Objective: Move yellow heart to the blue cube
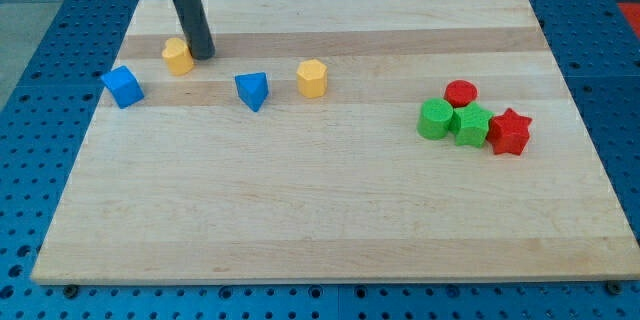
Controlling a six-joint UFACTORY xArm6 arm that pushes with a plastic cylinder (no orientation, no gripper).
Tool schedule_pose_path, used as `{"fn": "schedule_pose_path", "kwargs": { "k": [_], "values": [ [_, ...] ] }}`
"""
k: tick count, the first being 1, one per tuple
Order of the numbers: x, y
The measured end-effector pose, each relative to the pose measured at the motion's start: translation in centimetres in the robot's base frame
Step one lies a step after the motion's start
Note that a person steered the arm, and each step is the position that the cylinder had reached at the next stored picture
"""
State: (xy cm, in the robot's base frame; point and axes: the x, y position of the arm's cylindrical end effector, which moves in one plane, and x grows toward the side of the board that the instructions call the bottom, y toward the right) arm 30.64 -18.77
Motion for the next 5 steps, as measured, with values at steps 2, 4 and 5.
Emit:
{"fn": "schedule_pose_path", "kwargs": {
  "k": [2, 4, 5],
  "values": [
    [-0.5, -3.0],
    [0.5, -3.9],
    [0.6, -4.0]
  ]
}}
